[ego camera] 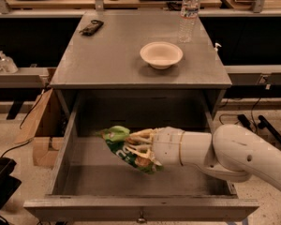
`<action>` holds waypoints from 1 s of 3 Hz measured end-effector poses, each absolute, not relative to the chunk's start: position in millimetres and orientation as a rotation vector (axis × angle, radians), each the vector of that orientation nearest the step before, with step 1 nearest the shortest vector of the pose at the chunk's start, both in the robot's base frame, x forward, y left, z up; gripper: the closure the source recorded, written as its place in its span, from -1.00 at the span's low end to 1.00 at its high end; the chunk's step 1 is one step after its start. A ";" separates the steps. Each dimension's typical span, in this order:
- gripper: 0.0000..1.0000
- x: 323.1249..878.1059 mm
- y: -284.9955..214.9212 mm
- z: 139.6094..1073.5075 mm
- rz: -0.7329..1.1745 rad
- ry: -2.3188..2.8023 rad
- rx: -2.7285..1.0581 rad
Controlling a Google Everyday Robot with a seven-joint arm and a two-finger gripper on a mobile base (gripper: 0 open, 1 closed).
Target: Place green rice chip bag into top drawer
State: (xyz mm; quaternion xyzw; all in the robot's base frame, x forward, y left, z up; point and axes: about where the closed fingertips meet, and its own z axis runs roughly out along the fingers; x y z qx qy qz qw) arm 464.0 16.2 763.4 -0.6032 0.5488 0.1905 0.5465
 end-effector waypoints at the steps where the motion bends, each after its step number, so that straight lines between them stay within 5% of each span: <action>1: 0.64 464.8 13.1 761.1 0.449 1.308 -1.428; 3: -0.30 463.8 16.3 761.6 0.453 1.303 -1.433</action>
Offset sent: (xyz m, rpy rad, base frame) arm 0.0011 -0.0042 -0.0034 -0.0033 0.0047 -0.0069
